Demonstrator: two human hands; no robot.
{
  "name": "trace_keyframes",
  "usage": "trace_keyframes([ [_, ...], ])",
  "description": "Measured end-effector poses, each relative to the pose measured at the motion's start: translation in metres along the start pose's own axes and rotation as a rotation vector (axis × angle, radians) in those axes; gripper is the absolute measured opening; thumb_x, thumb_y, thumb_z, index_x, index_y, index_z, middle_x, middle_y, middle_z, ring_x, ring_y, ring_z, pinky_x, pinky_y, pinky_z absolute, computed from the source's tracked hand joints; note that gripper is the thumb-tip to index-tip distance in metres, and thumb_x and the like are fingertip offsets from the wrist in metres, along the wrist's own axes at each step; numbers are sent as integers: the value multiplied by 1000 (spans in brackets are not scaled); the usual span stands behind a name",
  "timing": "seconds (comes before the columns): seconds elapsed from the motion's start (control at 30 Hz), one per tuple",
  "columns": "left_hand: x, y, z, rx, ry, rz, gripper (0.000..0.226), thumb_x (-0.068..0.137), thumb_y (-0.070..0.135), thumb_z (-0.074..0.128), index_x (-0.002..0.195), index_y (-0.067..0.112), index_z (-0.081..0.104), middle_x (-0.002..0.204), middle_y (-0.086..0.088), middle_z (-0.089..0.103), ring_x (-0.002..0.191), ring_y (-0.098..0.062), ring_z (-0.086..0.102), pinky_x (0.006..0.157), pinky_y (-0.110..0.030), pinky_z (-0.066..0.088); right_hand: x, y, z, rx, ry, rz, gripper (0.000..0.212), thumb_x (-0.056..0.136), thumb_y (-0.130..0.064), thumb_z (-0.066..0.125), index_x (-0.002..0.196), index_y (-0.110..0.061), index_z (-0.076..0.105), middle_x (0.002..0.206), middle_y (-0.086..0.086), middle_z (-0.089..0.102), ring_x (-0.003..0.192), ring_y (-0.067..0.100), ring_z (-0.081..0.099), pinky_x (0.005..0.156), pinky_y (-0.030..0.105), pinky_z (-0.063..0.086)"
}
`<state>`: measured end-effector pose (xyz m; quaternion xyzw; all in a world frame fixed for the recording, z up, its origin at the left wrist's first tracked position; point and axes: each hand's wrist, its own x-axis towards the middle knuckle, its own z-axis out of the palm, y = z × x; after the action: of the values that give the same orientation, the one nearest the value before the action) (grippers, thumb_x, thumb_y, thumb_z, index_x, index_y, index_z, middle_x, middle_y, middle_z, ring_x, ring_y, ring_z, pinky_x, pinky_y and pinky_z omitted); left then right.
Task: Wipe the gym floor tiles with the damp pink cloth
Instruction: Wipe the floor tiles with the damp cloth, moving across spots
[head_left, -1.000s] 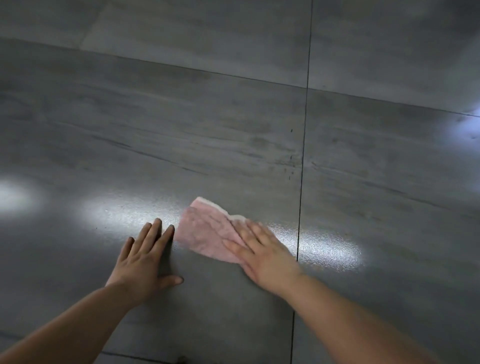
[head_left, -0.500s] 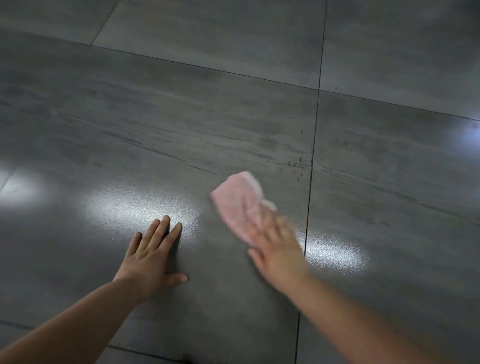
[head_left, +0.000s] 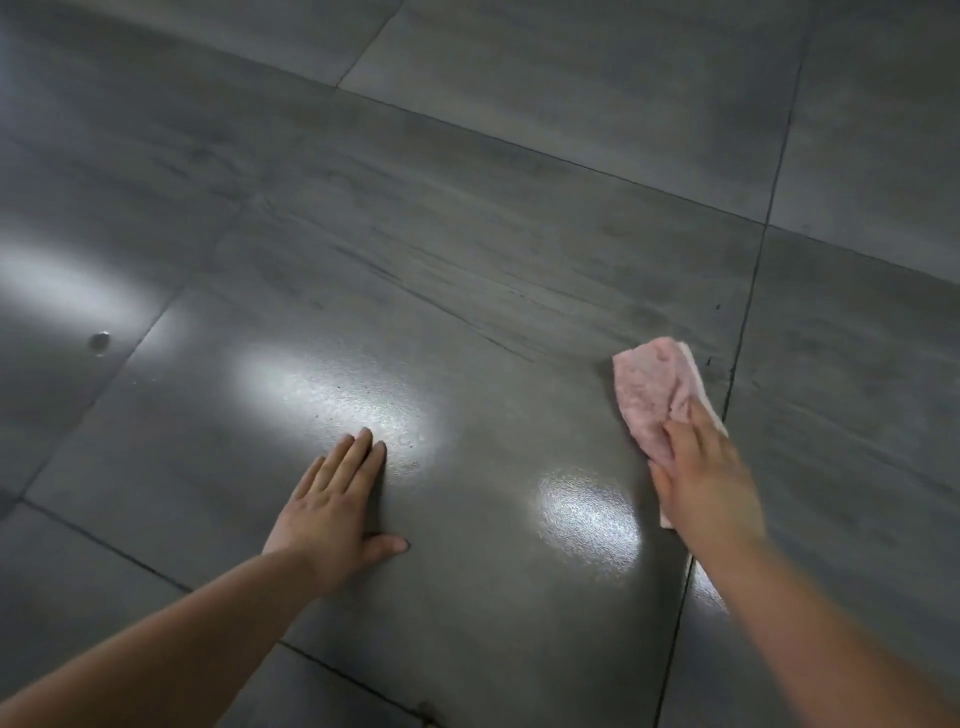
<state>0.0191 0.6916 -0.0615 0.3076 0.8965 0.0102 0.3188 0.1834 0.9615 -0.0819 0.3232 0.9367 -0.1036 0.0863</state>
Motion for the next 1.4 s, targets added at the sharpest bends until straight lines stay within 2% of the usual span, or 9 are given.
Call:
trace_keyframes([
  [0.13,-1,8,-9,31,-79,-64,96,80,53,53,143,18,-11,149,6,-26,138,-9,-22,117,-29,-5,4,-10,-24,106,0,48,67,64,11,67,127,-4,47,130,24,51,94,47,59,73,45,51],
  [0.2,-8,20,-24,-3,-144,-111,83,85,46,51,145,19,0,156,3,-8,144,-13,-6,118,-30,6,-1,-17,-47,277,-245,209,59,79,3,56,134,-11,41,138,15,45,107,35,53,76,31,40],
  [0.27,-25,39,-46,-93,-159,-120,67,89,40,48,143,22,14,155,3,14,143,-15,13,115,-30,17,-18,-24,-75,507,-339,292,53,82,4,53,132,-12,45,125,14,56,91,25,52,62,26,28],
  [0.4,-91,72,-107,-302,-78,-86,45,92,31,43,135,26,35,140,3,45,127,-18,44,103,-26,35,-68,-31,-152,757,-332,466,42,82,9,49,119,-8,55,81,-4,57,66,9,51,54,16,38],
  [0.5,-148,81,-169,-343,-104,-121,35,92,29,44,126,24,48,127,4,58,117,-15,53,97,-22,39,-101,-32,-223,793,-286,556,41,81,11,47,116,-7,58,77,0,58,64,8,51,48,6,40],
  [0.73,-253,101,-385,-381,31,-183,27,91,21,47,114,17,61,120,-4,64,111,-24,58,89,-27,42,-161,-44,-469,884,-94,707,28,84,5,46,99,-17,56,59,8,55,55,23,49,49,24,42],
  [0.93,-318,149,-522,-558,143,-106,22,89,14,52,106,10,64,100,-8,65,94,-29,58,74,-28,43,-212,-43,-638,944,50,768,29,87,3,47,113,-2,59,87,13,56,79,24,50,69,27,36],
  [1.23,-296,238,-595,-507,139,78,26,89,16,50,110,9,63,107,-12,64,92,-21,51,78,-26,34,-227,14,-692,1028,297,924,30,88,-4,47,117,-3,57,95,13,58,89,27,54,79,30,38],
  [1.4,-219,305,-623,-475,188,126,24,89,13,52,108,6,63,116,-15,65,112,-29,56,85,-28,35,-183,84,-687,1073,285,964,31,89,-6,49,119,-3,56,95,15,60,93,33,58,80,33,41],
])
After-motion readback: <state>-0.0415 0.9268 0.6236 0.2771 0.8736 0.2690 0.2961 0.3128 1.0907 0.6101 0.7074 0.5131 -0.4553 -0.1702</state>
